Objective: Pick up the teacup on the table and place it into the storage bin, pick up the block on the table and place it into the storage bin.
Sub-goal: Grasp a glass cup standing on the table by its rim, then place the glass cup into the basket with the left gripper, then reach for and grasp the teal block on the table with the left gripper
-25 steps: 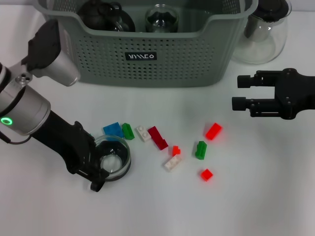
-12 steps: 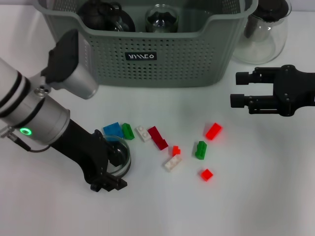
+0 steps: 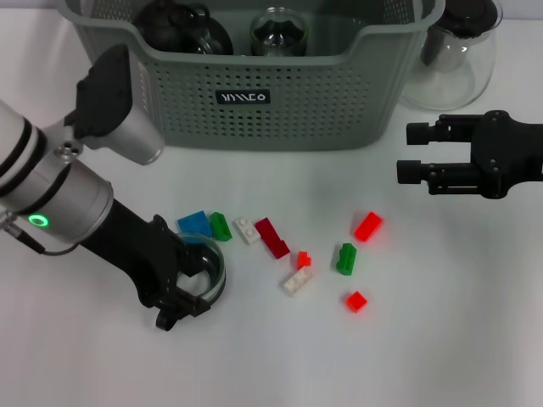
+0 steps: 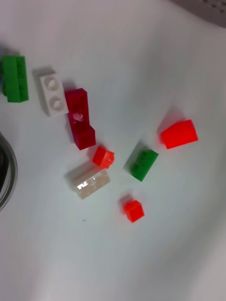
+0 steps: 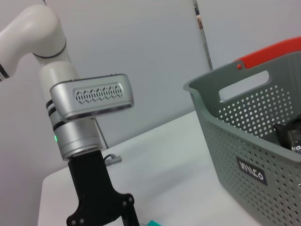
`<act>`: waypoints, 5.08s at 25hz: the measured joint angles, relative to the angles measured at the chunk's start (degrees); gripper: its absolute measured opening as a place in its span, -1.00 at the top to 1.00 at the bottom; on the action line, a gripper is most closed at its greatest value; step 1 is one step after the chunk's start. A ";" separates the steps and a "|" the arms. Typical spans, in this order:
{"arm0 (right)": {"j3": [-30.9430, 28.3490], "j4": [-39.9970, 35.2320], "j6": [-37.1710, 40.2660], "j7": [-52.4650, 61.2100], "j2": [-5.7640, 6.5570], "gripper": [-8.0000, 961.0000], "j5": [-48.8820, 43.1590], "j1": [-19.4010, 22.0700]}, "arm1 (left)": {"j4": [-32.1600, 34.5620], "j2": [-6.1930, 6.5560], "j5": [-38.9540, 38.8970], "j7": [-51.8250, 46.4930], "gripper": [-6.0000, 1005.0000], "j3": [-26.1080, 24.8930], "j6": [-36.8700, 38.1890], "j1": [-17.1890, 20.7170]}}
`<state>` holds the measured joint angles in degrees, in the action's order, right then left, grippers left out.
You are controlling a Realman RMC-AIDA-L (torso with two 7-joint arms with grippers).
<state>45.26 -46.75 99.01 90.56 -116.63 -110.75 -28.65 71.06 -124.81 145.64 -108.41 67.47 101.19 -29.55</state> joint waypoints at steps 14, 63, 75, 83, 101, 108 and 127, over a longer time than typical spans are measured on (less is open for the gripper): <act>0.00 0.00 -0.05 0.05 0.00 -0.52 0.00 0.23 | 6.82 0.05 -3.39 5.69 -0.13 -7.10 -1.82 2.31; 0.13 0.00 0.40 0.31 0.00 -0.52 -0.09 0.61 | -6.52 2.36 -11.41 8.71 0.90 -21.77 2.75 -1.67; 0.07 -0.01 0.17 0.14 -0.16 -0.51 -0.08 0.75 | -7.53 7.01 -40.05 0.07 0.90 -31.74 -11.40 -12.28; 0.03 0.01 0.10 -0.13 -0.55 -0.52 -0.08 0.91 | -9.13 9.58 -9.30 -25.72 0.90 -11.62 -34.84 -24.53; 0.00 0.78 -0.13 -0.45 -0.38 -0.52 -0.08 1.57 | -30.21 2.19 18.42 -34.05 0.79 3.53 -54.52 -33.28; 0.00 1.42 -0.20 -0.72 0.00 -0.52 -0.09 1.59 | -20.76 0.94 16.78 -34.66 0.33 0.44 -52.01 -29.56; -0.93 1.42 -0.17 -1.19 0.00 -0.52 -0.09 2.55 | -2.11 0.57 -42.60 13.85 0.11 -41.00 2.92 1.41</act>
<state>44.33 -45.33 98.84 89.37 -116.63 -110.83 -26.11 68.95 -124.24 103.05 -94.57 26.47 104.11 -28.13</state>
